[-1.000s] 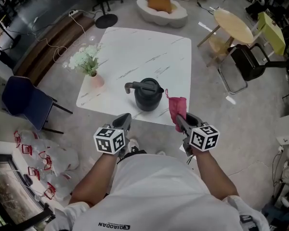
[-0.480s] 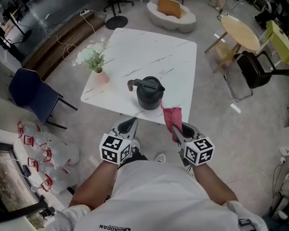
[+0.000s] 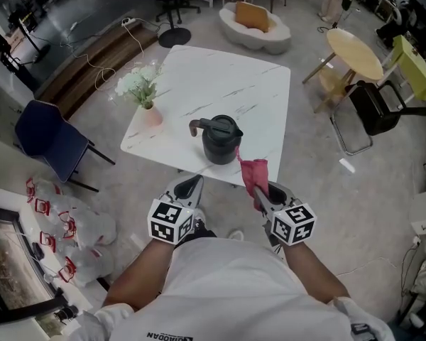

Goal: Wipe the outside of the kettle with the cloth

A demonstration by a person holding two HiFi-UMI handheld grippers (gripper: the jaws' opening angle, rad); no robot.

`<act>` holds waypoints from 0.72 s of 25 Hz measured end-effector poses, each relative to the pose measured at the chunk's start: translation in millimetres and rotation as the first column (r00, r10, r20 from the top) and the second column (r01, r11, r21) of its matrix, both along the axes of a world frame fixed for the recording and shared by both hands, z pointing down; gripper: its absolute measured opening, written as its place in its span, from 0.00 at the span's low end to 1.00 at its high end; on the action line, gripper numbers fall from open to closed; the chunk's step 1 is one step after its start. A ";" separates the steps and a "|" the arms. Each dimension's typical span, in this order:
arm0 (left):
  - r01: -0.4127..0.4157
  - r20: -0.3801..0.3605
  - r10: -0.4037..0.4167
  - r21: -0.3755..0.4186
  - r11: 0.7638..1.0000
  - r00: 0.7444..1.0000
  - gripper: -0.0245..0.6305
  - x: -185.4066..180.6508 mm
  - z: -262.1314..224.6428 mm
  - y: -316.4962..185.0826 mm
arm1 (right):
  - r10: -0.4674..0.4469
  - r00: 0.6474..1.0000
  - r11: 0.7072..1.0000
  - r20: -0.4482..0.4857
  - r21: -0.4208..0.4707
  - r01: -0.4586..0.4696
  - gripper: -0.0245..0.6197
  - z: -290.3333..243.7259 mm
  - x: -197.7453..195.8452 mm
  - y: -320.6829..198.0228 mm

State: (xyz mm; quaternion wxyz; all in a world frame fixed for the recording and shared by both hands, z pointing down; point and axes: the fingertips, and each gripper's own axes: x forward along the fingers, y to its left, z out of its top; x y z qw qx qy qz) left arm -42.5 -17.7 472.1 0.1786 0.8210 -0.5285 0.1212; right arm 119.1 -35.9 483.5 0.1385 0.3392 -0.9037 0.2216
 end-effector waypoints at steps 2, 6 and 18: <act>-0.002 0.005 0.002 0.006 1.000 1.000 0.04 0.0 -1.3 0.1 | -0.001 1.000 1.000 0.003 0.001 0.001 0.19 -0.8 -0.4 -0.1; -0.006 0.007 0.006 0.010 1.000 1.000 0.04 0.4 -2.4 -1.3 | -0.009 1.000 1.000 0.003 0.004 0.009 0.19 -2.0 -2.8 0.6; -0.004 0.014 0.004 0.016 1.000 1.000 0.04 0.5 -6.0 -0.2 | -0.012 1.000 1.000 0.005 0.007 0.012 0.19 -2.8 -2.1 2.8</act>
